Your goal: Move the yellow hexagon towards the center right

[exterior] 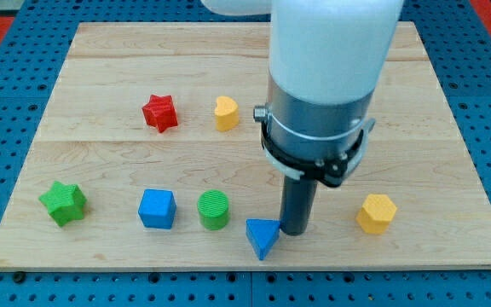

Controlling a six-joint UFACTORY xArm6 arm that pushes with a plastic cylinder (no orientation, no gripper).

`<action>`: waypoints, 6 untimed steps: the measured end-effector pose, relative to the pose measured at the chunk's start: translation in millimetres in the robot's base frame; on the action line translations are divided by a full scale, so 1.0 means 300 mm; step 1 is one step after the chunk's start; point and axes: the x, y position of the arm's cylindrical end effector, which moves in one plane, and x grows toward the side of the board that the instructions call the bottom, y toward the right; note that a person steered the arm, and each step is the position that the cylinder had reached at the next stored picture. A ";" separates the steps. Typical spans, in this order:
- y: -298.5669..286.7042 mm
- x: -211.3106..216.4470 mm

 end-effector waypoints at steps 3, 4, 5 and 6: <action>0.168 0.088; 0.294 -0.062; 0.355 -0.215; 0.472 -0.202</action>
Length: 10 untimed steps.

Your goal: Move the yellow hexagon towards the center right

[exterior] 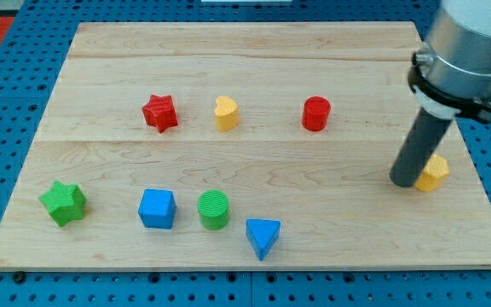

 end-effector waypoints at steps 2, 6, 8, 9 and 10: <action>0.191 0.053; 0.142 0.049; 0.123 -0.222; 0.113 -0.328; 0.106 -0.421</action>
